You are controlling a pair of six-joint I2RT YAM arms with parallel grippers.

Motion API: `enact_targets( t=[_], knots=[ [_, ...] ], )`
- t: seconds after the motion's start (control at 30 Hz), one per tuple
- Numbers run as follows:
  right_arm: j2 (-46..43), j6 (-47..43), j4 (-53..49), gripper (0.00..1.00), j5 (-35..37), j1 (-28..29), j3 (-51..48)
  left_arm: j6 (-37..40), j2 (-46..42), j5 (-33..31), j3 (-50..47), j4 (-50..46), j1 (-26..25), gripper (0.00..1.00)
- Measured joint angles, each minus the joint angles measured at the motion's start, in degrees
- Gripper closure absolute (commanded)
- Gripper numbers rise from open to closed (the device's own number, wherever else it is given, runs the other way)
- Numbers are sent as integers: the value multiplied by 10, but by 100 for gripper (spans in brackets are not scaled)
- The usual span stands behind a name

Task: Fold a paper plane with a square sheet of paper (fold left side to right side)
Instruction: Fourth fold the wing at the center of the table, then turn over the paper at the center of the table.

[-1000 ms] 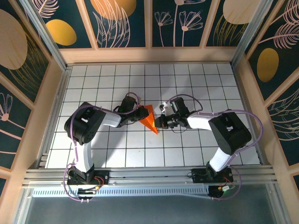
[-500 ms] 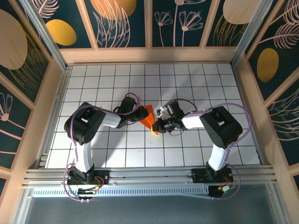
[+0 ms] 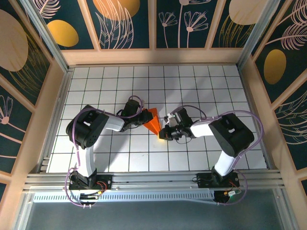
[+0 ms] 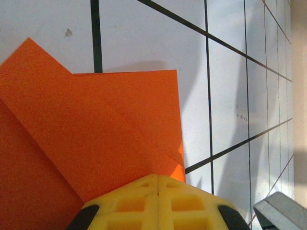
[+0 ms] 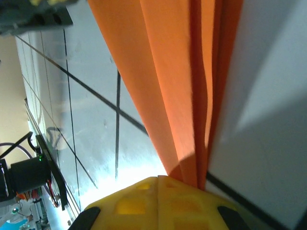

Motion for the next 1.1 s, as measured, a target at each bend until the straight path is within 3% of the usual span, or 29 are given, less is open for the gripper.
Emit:
enact_targets(
  t=[0.17,0.23,0.4,0.57,0.83,1.1],
  knots=[
    [-43,-10,-59,100,4,-1,-13,0,0,2,0,1,0,100],
    [-74,-23,-86,99,8,-4,-13,0,-2,4,0,0,0,94],
    [-151,-73,-145,67,34,-31,18,11,-31,4,4,-41,0,75],
    [-152,-126,-159,47,74,-56,69,36,-102,-25,27,-92,0,65],
    [-26,-193,-144,45,85,-55,151,60,-258,-130,-22,-110,0,54],
    [84,-232,-119,58,58,-43,209,61,-326,-209,-123,-142,0,51]
  ],
)
